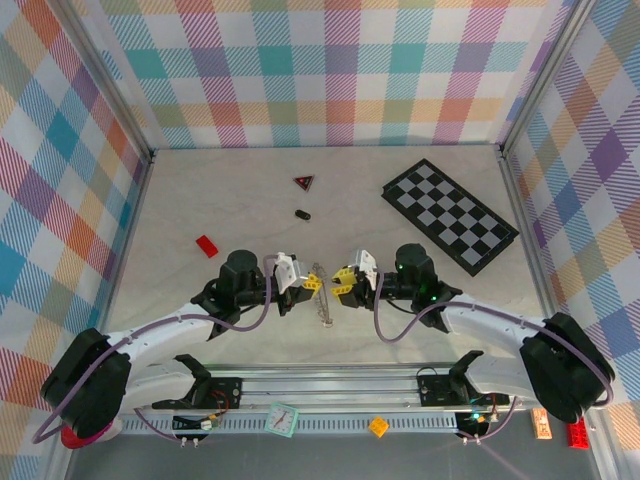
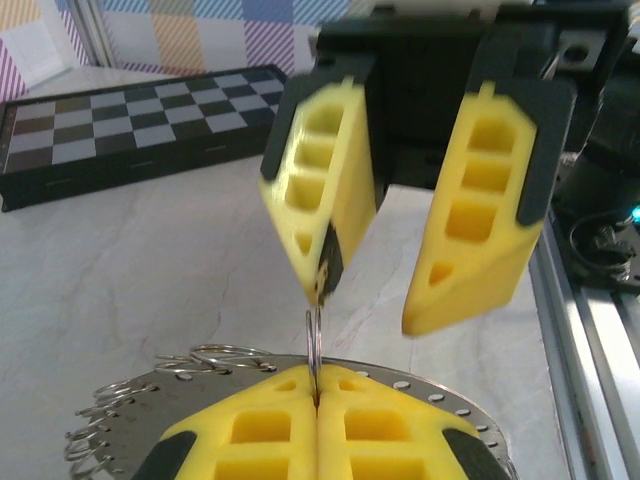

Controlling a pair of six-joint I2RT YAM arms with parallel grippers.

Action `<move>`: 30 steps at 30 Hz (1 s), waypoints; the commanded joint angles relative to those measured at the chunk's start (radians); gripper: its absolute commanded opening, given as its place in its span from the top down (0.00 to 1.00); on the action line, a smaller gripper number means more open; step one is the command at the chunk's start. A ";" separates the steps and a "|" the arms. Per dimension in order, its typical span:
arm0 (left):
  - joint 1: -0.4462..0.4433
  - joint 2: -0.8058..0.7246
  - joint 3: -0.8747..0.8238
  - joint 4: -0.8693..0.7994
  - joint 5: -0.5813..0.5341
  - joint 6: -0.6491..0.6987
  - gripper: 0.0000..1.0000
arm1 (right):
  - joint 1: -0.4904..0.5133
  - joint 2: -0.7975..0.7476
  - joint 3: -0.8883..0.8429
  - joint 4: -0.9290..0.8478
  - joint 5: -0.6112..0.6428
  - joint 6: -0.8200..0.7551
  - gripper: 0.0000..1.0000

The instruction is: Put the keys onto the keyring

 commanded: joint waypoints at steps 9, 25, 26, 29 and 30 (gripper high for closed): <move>0.002 0.011 0.003 0.107 0.099 -0.044 1.00 | -0.004 0.030 0.037 0.096 -0.064 0.082 0.70; 0.002 0.031 0.014 0.135 0.134 -0.068 1.00 | -0.002 0.096 0.084 0.170 -0.153 0.135 0.88; 0.002 0.031 0.014 0.139 0.135 -0.072 1.00 | -0.002 0.096 0.087 0.161 -0.156 0.129 0.91; 0.002 0.026 0.014 0.137 0.121 -0.078 1.00 | -0.002 0.084 0.103 0.083 -0.159 0.082 1.00; 0.002 0.024 0.017 0.125 0.104 -0.080 0.99 | -0.002 0.076 0.112 0.035 -0.155 0.062 1.00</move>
